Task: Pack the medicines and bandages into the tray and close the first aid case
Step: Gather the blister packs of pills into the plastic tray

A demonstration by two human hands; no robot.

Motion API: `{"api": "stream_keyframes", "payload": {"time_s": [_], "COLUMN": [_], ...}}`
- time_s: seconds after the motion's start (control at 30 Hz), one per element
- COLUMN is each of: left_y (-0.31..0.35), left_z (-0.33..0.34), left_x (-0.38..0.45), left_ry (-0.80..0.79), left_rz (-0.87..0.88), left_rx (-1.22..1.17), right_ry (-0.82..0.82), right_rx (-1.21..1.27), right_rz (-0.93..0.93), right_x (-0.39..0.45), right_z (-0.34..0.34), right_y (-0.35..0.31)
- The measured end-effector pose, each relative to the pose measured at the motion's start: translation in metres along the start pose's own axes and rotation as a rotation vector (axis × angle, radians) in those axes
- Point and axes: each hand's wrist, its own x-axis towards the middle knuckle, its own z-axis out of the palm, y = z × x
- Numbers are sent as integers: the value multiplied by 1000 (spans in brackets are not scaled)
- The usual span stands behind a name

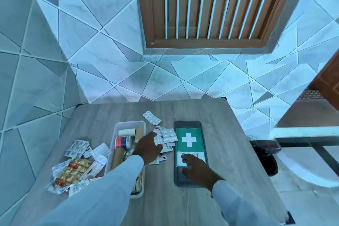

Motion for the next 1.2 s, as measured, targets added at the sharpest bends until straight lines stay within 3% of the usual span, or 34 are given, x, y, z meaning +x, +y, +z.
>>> {"api": "stream_keyframes", "payload": {"time_s": [0.3, 0.53, 0.63, 0.77, 0.83, 0.9, 1.03, 1.1, 1.2], "left_y": [9, 8, 11, 9, 9, 11, 22, 30, 37], "left_z": [0, 17, 24, 38, 45, 53, 52, 48, 41], "left_x": [71, 107, 113, 122, 124, 123, 109, 100, 97], "left_ry": [-17, -104, -128, -186, -223, -248, -253, -284, -322], "left_rz": [-32, -120, -186, -259, -255, -223, -145, -127, -93], "left_rx": [-160, -136, -69, 67, 103, 194, 706, 871, 920], "right_ry": [-272, -155, -82, 74, 53, -24, -120, -71, -18], "right_rx": [-460, -584, -471, -248, -234, -393, -744, -794, -752], "right_rz": [-81, -36, 29, 3, -63, -165, -338, -387, -411], "right_x": [49, 76, 95, 138, 158, 173, 182, 179, 175], "right_z": [36, 9, -10, -27, -29, -26, -14, -10, -9], "right_y": [-26, -14, -6, -10, -15, -16, -3, 4, 6]}}
